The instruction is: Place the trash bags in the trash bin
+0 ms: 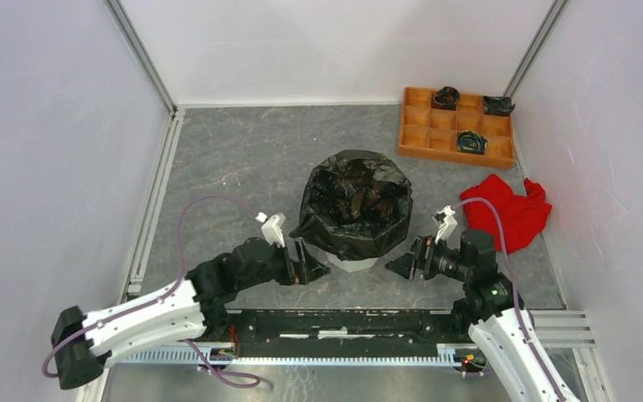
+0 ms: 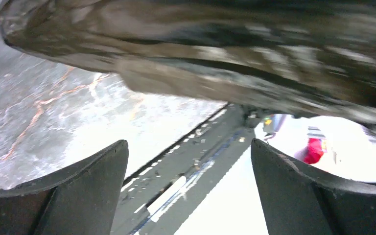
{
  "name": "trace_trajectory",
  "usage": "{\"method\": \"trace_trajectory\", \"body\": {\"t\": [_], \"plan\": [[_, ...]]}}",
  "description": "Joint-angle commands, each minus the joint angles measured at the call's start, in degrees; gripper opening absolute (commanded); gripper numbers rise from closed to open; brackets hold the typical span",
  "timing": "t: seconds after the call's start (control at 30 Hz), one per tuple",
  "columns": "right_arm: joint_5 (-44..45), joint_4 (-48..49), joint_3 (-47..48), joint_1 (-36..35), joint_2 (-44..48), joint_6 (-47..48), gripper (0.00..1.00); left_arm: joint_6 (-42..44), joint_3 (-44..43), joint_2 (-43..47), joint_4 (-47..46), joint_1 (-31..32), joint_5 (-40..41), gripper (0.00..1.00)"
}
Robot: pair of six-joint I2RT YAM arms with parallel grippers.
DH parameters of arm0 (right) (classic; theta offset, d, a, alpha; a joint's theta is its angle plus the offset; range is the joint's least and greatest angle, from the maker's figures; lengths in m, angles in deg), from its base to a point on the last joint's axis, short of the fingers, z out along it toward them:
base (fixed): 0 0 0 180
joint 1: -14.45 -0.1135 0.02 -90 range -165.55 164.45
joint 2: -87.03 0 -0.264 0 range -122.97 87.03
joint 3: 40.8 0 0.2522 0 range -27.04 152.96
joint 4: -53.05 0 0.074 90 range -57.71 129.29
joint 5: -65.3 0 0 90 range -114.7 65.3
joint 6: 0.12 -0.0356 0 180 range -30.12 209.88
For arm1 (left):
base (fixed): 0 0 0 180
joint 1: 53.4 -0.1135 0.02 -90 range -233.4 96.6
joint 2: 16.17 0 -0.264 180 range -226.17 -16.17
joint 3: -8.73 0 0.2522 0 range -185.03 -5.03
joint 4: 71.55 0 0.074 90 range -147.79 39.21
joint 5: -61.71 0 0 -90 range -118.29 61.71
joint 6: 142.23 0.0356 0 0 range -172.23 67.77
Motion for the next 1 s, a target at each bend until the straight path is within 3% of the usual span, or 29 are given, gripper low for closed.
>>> {"method": "trace_trajectory", "body": {"t": [0.0,0.1,0.27,0.57,0.7,0.83,0.97], "plan": [[0.4,-8.1,11.7,-0.3,0.7,10.7,0.98,4.9,-3.2,11.9,2.1,0.6,-2.3,1.00],[-0.8,-7.2,16.4,-0.3,-0.2,11.3,0.98,7.2,-7.5,15.8,6.6,0.6,-0.6,1.00],[-2.2,4.9,13.1,-0.3,-2.7,3.8,0.98,1.7,-12.5,9.7,10.3,0.6,10.7,1.00],[0.3,9.6,-0.3,-0.2,-2.3,5.9,0.98,-5.3,-2.4,-3.8,-1.1,0.6,9.0,1.00],[2.8,3.3,-3.8,-0.3,-0.9,10.5,0.98,-7.1,0.8,-7.3,0.0,0.7,8.1,1.00],[8.3,-8.8,2.0,-0.2,1.6,16.9,0.98,-5.0,2.9,2.6,6.7,1.1,7.7,1.00],[7.9,-11.0,10.9,-0.3,0.1,17.1,0.98,-1.0,1.0,18.9,9.0,1.1,6.1,1.00]]}}
